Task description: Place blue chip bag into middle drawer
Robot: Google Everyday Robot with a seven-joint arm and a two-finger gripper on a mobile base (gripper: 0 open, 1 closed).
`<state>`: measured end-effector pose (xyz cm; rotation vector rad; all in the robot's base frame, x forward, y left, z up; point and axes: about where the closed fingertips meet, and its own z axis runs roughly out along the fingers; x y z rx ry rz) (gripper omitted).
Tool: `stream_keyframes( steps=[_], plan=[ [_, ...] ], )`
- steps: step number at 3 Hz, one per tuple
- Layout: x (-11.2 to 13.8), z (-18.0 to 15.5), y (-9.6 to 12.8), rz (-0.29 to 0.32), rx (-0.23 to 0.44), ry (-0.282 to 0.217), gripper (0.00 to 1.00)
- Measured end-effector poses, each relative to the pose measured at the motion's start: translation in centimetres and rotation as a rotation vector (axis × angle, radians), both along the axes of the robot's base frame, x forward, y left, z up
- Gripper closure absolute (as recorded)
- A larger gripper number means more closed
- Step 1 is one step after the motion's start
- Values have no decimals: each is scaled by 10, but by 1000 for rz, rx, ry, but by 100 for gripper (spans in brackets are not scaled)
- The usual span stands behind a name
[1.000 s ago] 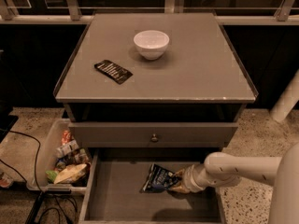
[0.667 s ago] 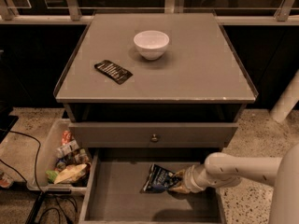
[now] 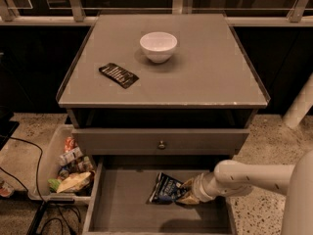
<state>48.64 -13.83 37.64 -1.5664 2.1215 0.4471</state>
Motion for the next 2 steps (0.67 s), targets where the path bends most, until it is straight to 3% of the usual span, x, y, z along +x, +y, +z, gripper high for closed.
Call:
stream_keyframes(
  steps=[1,2],
  plan=[
    [0,0,0,0,0,0,12],
    [0,0,0,0,0,0,0]
  ],
)
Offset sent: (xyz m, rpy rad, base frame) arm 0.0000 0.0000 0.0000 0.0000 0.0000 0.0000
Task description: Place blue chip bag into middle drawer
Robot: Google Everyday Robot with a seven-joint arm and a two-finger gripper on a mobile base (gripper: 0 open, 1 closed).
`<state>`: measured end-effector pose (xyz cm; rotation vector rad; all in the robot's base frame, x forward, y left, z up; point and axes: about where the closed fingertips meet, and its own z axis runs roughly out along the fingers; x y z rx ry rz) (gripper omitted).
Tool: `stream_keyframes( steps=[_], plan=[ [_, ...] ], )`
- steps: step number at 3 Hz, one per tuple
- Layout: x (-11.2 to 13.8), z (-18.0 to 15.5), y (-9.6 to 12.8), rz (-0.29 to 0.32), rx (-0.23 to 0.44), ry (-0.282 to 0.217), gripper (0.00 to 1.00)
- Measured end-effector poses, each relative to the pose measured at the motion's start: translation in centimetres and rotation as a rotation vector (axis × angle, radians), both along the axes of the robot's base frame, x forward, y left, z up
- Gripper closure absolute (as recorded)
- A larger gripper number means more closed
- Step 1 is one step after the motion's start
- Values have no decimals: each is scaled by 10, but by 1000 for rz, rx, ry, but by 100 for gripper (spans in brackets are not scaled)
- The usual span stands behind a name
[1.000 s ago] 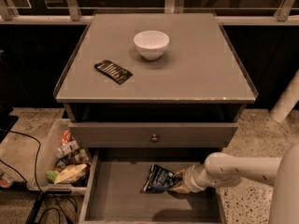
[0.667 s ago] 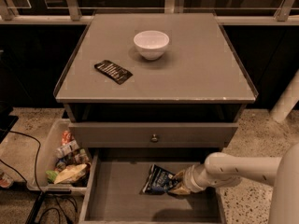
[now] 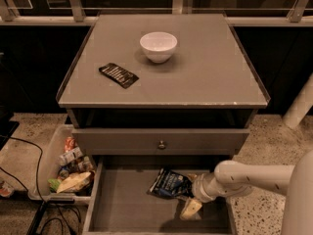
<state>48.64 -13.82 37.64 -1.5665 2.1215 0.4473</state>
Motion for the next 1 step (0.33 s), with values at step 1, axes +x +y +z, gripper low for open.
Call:
stream_keyframes(
  steps=[1],
  plan=[
    [0,0,0,0,0,0,0]
  ],
)
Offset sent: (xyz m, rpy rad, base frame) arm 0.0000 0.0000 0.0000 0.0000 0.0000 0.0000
